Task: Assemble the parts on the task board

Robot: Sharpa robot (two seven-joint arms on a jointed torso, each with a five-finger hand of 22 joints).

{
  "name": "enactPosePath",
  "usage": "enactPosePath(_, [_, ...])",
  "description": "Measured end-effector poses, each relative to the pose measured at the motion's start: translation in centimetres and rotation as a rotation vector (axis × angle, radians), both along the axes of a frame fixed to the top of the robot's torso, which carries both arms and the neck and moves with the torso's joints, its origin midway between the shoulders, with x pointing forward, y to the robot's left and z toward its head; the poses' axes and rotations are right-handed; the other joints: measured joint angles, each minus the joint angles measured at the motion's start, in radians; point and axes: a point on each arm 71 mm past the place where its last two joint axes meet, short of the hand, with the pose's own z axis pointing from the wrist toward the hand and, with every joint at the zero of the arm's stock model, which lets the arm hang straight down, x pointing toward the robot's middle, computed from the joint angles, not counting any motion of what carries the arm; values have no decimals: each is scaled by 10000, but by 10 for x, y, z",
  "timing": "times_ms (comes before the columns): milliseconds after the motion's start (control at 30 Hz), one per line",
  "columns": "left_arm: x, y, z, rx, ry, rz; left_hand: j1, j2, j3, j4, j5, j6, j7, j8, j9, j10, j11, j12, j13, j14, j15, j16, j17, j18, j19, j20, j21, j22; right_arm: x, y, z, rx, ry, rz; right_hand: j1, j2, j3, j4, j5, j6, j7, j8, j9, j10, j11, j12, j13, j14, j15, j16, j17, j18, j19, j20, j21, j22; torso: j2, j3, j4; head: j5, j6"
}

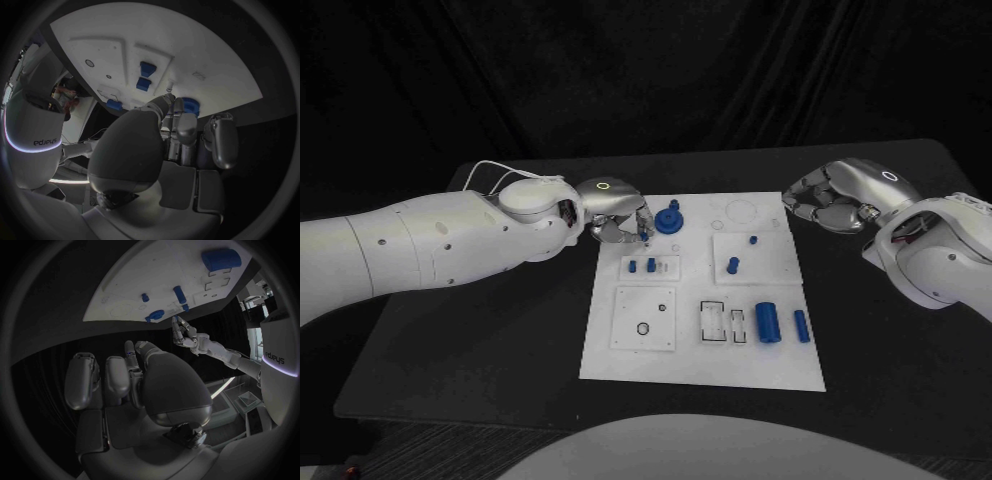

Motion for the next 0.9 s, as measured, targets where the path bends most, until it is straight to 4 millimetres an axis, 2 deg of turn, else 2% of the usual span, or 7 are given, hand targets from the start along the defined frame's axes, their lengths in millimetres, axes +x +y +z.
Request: enactPosePath(900, [-1,-8,-9,141,335,-28,3,-4,25,-28,-20,-19,17,-103,3,27,27,-43,-32,-126,14,-126,-197,-2,-70,-1,-105,0,0,0,0,-5,27,-7,0,0,41,-41,0,0,0,0,10,0,0,0,0,0,0,-48,-21,0,0,0,0,-2,-5,13,-3,-9,0])
